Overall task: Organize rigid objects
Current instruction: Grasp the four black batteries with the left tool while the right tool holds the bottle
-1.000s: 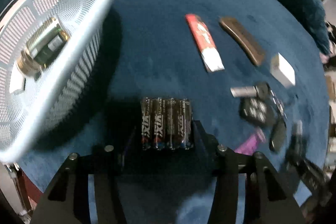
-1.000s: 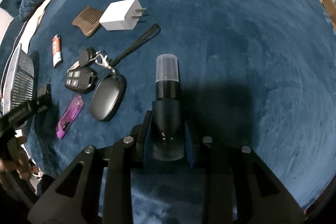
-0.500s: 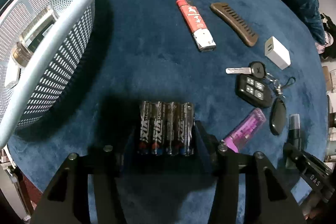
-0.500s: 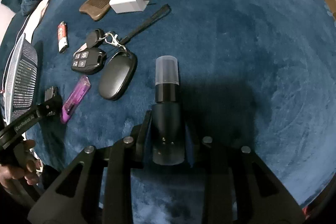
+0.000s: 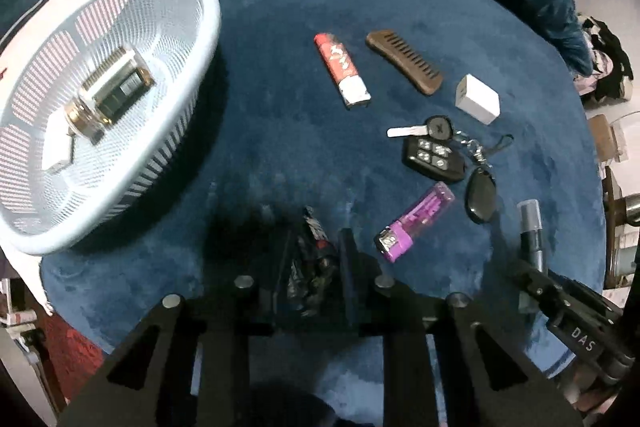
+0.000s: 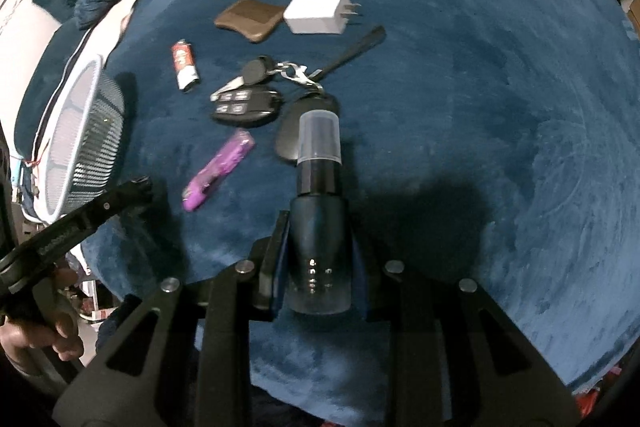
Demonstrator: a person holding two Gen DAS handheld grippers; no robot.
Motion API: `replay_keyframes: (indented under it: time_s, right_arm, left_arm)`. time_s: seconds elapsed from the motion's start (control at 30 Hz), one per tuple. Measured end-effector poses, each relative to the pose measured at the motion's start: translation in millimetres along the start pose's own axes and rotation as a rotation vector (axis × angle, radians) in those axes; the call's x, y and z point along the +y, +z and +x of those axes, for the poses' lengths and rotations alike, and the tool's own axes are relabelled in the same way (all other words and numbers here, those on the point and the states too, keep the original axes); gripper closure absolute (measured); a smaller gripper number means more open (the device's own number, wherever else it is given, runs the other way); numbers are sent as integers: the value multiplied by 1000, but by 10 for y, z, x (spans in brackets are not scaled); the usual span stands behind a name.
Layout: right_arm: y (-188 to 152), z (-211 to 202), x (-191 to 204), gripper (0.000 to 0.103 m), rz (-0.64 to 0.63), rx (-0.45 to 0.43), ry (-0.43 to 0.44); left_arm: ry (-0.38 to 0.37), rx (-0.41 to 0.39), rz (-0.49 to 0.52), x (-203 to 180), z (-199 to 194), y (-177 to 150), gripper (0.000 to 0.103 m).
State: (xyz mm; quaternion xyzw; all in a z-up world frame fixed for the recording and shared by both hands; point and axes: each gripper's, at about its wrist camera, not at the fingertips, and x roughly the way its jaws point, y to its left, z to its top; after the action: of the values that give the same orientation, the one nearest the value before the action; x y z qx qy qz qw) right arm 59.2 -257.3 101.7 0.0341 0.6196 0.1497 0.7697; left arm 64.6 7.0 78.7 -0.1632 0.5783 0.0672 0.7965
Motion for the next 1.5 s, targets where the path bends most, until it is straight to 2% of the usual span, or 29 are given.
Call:
replay_keyframes:
  time_s: [0.2, 0.4, 0.47, 0.5, 0.53, 0.6, 0.8, 1.07, 1.1, 1.13, 1.5]
  right_arm:
    - [-71, -111, 107, 75, -23, -20, 9]
    - [-119, -124, 125, 75, -23, -19, 11]
    - [-125, -111, 120, 75, -12, -12, -7]
    - [-123, -106, 117, 75, -12, -10, -6]
    - [-121, -100, 114, 75, -12, -8, -7]
    - [-111, -74, 102, 75, -9, -3, -6]
    - [-86, -8, 15, 75, 2, 10, -2]
    - [-27, 63, -123, 75, 24, 17, -8]
    - [-20, 72, -127, 75, 25, 18, -9]
    - [-16, 78, -127, 75, 25, 17, -10]
    - [4, 25, 72, 75, -9, -11, 23]
  left_arm:
    - [-21, 8, -8, 105, -102, -166, 81]
    - [-40, 48, -42, 167, 66, -233, 80]
    - [-54, 67, -38, 135, 119, -231, 65]
    - [-62, 68, -36, 106, 144, -230, 52]
    - [-64, 67, -30, 69, 169, -227, 47]
    - [-61, 75, -21, -4, 252, -214, 45]
    - [-9, 118, 23, -151, 543, -168, 44]
    - [71, 108, 84, -330, 742, -71, 44]
    - [70, 107, 79, -325, 735, -73, 46]
    - [67, 105, 76, -320, 723, -76, 52]
    - [33, 49, 63, -234, 188, -163, 52]
